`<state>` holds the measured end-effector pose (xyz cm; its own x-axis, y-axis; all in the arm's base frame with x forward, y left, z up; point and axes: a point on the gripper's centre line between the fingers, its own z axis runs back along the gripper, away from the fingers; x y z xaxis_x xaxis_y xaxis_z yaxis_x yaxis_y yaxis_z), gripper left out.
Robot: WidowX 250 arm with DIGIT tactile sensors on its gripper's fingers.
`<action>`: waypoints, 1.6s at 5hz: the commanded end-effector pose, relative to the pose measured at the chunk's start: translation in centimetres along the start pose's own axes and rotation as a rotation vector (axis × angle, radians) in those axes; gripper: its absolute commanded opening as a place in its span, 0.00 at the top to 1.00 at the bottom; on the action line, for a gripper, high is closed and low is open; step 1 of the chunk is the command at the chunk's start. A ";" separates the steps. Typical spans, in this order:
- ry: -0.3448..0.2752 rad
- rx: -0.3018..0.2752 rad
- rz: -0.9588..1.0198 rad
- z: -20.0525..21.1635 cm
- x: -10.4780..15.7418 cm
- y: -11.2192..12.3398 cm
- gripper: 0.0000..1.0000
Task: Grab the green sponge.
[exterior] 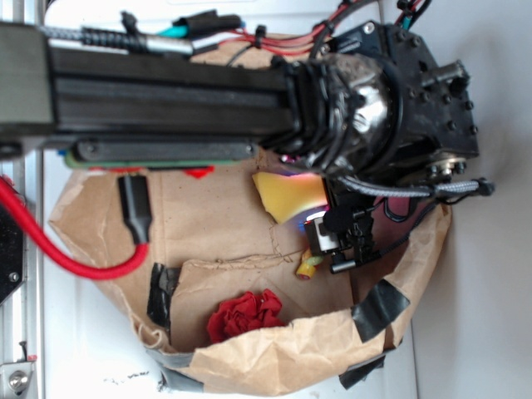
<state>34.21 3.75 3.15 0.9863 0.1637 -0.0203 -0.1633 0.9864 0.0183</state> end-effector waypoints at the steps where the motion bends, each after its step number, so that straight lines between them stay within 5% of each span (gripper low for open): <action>1: -0.044 -0.001 -0.004 0.1 0.3 -0.4 1.00; 5: -0.069 -0.003 -0.007 1.2 -0.8 0.1 1.00; 8: -0.168 -0.152 0.017 7.7 -5.4 2.9 1.00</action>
<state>28.28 4.41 9.21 0.9834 0.1659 0.0737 -0.1541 0.9774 -0.1445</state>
